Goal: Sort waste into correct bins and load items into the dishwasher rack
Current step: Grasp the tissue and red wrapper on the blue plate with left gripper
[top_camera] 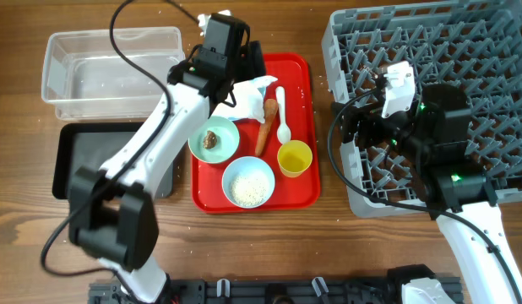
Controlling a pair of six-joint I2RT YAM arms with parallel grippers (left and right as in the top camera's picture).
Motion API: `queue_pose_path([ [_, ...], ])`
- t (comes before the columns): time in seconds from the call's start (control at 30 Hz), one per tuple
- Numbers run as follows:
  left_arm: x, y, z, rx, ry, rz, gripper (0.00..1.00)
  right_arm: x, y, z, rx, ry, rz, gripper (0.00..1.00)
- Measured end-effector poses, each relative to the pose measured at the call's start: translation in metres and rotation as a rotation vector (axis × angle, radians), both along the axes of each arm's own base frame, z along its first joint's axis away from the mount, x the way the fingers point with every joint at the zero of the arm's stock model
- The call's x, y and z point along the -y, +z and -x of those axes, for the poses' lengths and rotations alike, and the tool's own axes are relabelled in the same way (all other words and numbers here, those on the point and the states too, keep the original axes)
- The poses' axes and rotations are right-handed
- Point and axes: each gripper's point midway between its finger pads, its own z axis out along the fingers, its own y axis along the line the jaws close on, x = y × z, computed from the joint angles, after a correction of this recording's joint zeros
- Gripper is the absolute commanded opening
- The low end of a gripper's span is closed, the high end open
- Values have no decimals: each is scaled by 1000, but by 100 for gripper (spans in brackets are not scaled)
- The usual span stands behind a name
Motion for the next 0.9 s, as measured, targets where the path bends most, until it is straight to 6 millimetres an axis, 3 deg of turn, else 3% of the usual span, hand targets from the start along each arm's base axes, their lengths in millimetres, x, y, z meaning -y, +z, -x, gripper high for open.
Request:
queue_pose_path([
  [0.13, -20, -58, -11, -104, 141, -9, 96, 0, -4, 3, -23, 3, 1, 100],
  [0.23, -33, -91, -2, -248, 180, -57, 96, 0, -6, 4, -32, 2, -1, 100],
  [0.27, -36, -93, -1, -297, 186, -68, 96, 0, -6, 4, -32, 3, -4, 100],
  [0.33, -38, -72, -8, -337, 180, -81, 98, -1, -6, 4, -35, 2, -6, 100],
  [0.43, -33, -7, -29, -246, 153, -55, 99, -1, -6, 4, -38, -1, -11, 100],
  [0.53, -31, 30, -25, -218, 123, -40, 99, -1, -6, 5, -46, -7, -24, 100],
  [0.57, -30, 29, -23, -226, 117, -38, 99, -1, -6, 5, -46, -7, -24, 100],
  [0.7, -26, -4, -26, -298, 98, -34, 99, -1, -7, 5, -54, -9, -26, 100],
  [0.77, -24, -44, -29, -371, 91, -50, 99, -1, -11, 8, -71, -9, -24, 100],
  [0.9, -23, -107, -28, -484, 87, -79, 100, 0, -15, 11, -94, -10, -21, 100],
])
